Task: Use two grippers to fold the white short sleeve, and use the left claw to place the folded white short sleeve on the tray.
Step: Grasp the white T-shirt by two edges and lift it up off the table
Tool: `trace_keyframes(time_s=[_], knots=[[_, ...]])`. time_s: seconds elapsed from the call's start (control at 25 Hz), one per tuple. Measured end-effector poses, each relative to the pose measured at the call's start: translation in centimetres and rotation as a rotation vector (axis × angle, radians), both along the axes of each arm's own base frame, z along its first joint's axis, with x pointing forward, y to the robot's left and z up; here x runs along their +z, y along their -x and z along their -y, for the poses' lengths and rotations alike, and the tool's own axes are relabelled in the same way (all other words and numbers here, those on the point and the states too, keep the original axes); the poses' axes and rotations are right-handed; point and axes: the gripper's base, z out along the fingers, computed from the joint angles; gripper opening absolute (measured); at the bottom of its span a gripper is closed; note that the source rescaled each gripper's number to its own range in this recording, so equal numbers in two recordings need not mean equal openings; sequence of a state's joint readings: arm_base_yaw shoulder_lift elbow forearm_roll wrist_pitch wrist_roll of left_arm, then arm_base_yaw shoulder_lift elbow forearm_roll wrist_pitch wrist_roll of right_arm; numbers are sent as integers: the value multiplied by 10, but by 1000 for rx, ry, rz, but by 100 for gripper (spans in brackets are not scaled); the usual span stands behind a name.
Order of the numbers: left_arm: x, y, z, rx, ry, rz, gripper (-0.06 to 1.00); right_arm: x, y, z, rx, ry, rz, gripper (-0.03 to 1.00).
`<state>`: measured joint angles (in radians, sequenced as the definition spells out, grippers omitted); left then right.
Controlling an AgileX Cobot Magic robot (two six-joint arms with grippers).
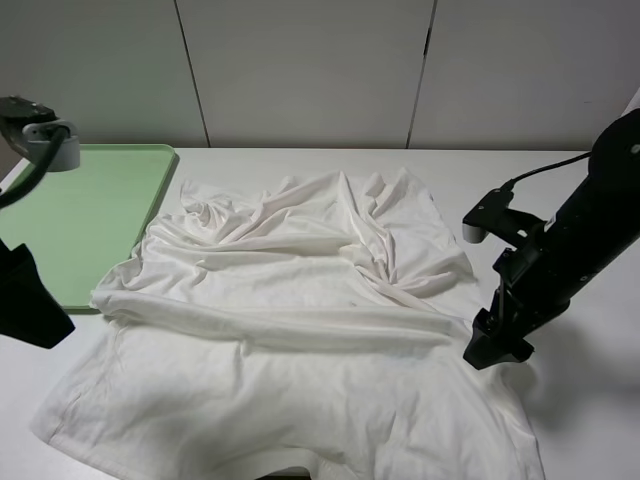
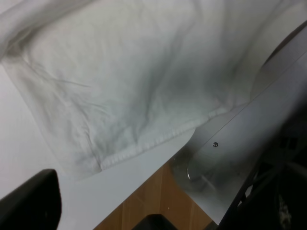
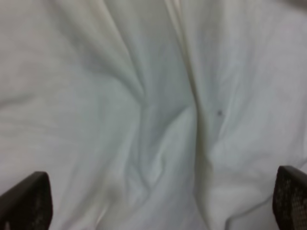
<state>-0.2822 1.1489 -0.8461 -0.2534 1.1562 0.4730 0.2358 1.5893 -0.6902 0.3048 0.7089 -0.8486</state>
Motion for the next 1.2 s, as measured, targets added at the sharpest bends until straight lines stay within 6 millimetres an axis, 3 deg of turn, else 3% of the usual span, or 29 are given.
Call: trace_keyframes(time_s=[0.16,0.28,0.44,0.96,1.0,1.08,1.12,1.2], knots=[[0,0,0,0,0,1,88,-7,-2,-1,10,7,-9,100],[0,0,0,1,1,4,88,-20,0,-27,182,61,42,100],[0,0,0,1,1,4,88,-32,4,-42,312,120,54,100],[0,-1,0,3,2,9,88,-37,-2,-35,270,253,105,100],[0,-1,0,3,2,9,88,-37,-2,-35,266,253,105,98],[0,-1,0,3,2,9,88,-37,-2,-35,255,252,103,80],[0,-1,0,3,2,10,88,-37,-2,-35,255,252,103,80],[0,-2,0,7,6,25,88,-37,-1,-35,236,248,91,56]])
